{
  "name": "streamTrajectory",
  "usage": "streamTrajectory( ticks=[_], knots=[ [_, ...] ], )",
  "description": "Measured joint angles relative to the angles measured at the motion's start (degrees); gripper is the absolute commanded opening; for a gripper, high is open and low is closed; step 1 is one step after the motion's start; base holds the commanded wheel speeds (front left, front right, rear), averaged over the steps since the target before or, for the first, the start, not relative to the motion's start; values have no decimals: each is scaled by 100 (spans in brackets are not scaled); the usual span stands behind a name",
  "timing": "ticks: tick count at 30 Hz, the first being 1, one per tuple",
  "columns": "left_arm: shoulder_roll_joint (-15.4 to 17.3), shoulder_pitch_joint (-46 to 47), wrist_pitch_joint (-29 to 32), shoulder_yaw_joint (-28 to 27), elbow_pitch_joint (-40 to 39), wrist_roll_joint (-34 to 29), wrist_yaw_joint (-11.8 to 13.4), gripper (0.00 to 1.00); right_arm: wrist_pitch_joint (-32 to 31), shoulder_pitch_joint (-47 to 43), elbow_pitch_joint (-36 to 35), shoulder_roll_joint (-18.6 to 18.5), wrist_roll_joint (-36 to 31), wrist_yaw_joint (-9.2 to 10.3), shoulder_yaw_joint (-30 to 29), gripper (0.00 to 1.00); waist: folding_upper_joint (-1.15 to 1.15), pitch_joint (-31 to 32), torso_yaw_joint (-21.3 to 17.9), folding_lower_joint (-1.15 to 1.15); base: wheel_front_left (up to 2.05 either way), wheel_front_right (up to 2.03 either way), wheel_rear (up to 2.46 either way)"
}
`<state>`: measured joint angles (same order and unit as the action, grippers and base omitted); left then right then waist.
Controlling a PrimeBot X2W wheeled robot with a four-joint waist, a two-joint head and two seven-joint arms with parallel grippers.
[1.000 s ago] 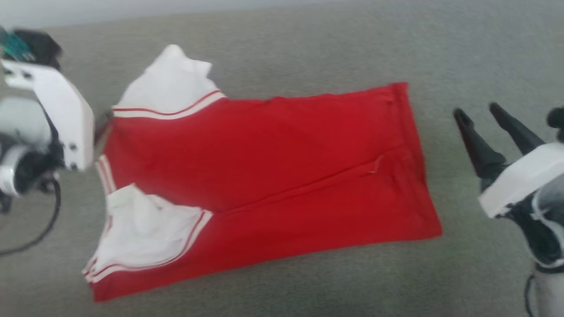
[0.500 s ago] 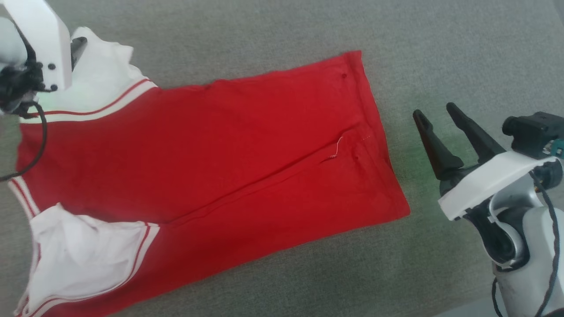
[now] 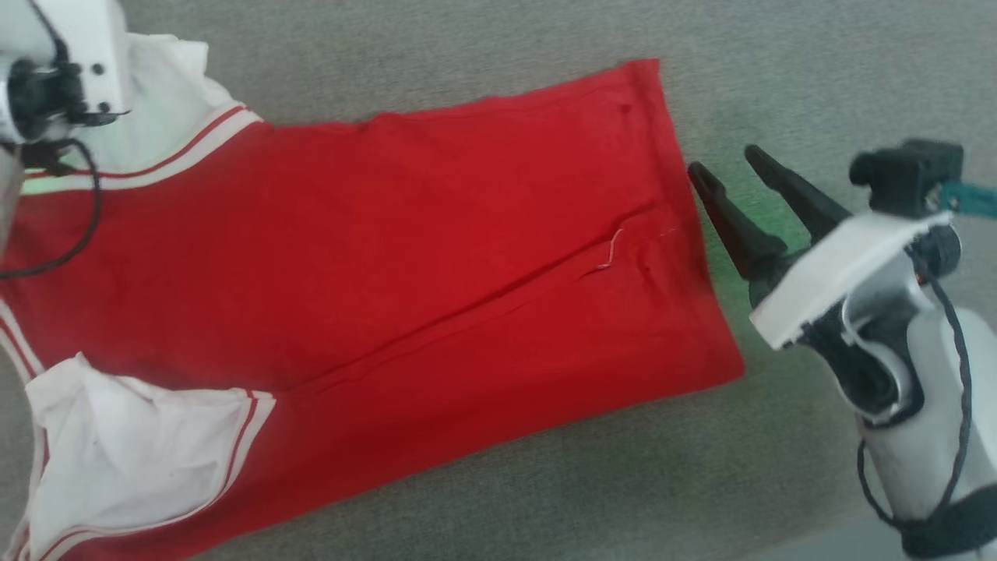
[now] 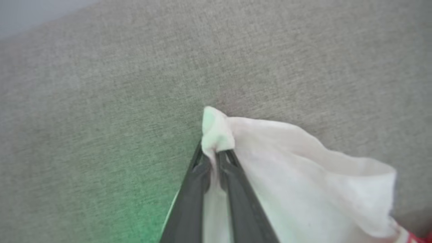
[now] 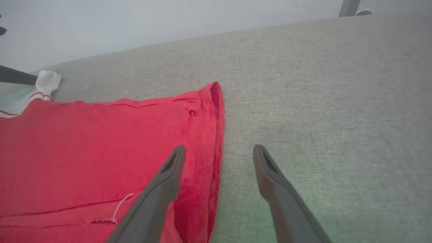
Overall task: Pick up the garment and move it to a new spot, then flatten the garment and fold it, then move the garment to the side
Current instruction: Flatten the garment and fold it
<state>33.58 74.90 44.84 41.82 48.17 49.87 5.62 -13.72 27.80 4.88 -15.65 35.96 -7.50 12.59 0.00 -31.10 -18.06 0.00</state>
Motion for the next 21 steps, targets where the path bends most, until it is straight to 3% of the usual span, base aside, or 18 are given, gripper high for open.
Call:
streamTrajectory(
  ticks=[11, 18, 20, 21],
  knots=[
    [-795, 561, -401, 194, 617, -88, -424, 0, -1082, 1390, 911, -455, 119, 1, 313, 100, 0, -166, 590, 0, 0, 0, 0],
    [-1121, 801, -652, 242, 1053, -92, -653, 0, -2362, 2225, 1706, -589, 307, 0, 826, 99, 0, -246, 840, 0, 0, 0, 0],
    [-1201, 852, -739, 246, 1163, -93, -713, 0, -2799, 2444, 1830, -643, 409, 1, 979, 0, 0, -252, 880, 0, 0, 0, 0],
    [-1237, 862, -789, 249, 1218, -94, -743, 0, -2984, 2544, 1889, -701, 407, 1, 1045, 0, 0, -251, 903, 0, 0, 0, 0]
  ],
)
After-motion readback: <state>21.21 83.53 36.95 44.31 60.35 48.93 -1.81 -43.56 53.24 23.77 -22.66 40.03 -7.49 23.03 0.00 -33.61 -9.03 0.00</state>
